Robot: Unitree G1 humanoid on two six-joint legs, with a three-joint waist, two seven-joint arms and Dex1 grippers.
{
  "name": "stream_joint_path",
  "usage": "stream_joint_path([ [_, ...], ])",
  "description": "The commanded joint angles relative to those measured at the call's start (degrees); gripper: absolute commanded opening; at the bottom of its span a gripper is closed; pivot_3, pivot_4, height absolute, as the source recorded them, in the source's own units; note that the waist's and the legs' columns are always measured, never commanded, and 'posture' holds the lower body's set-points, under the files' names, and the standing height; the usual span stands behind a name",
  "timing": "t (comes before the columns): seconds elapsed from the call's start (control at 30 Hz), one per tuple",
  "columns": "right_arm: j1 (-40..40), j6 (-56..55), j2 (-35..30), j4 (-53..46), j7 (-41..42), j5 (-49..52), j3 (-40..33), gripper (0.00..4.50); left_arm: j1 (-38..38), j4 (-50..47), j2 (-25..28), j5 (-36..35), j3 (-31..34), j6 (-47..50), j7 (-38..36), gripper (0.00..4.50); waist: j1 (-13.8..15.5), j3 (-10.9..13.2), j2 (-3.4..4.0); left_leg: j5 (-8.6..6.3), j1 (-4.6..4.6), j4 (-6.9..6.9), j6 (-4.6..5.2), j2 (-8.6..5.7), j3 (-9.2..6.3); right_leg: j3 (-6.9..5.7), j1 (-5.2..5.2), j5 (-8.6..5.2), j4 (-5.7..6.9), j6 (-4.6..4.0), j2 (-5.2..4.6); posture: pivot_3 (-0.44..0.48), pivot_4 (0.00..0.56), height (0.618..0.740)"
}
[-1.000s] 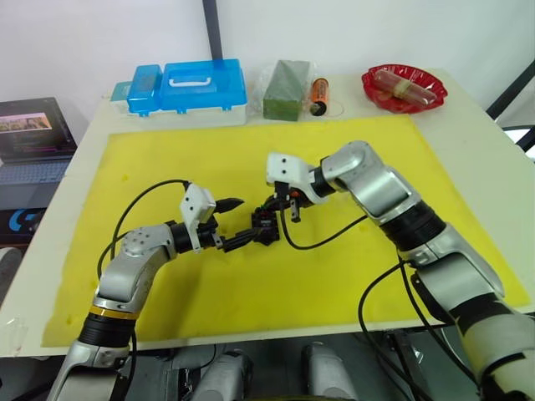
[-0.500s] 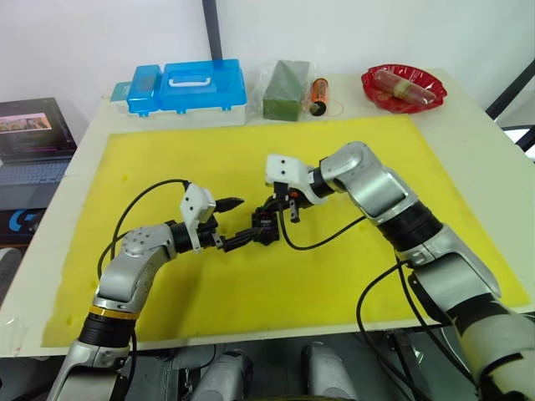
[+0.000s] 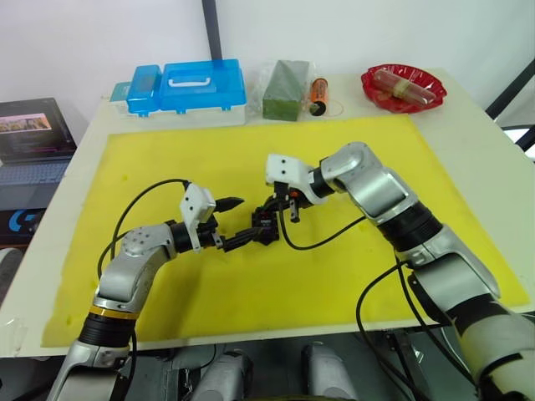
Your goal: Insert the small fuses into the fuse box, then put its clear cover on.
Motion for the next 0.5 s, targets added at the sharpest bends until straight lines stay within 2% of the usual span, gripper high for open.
stream_joint_path([
  [0.03,-0.23,-0.41,0.36,-0.78,0.05,0.08,-1.72,0.01,-0.71,-1.07,0.50,0.28,0.60,-0.94,-0.29,4.50,0.00,0.00,0.00,0.00,0.00,0.00,0.00,0.00,0.00,0.00,-0.01,0.00,0.07,0.00,0.00,0.000,0.150,0.740],
  [0.43,-0.08,-0.64,0.68,-0.64,-0.36,0.15,-2.12,0.01,-0.92,-0.73,0.39,0.47,0.64,-0.99,-0.50,4.50,-0.01,0.00,0.00,0.00,0.00,0.01,0.00,-0.01,0.02,0.01,-0.05,0.00,0.24,0.00,-0.01,0.000,0.150,0.740],
  [0.5,-0.06,-0.82,0.70,-0.50,-0.54,0.07,-2.15,0.52,-0.91,-0.69,0.36,0.54,0.62,-1.04,-0.50,4.50,-0.01,0.00,0.00,0.00,0.00,0.01,0.00,-0.01,0.02,0.01,-0.05,0.00,0.24,0.00,-0.01,0.000,0.150,0.740],
])
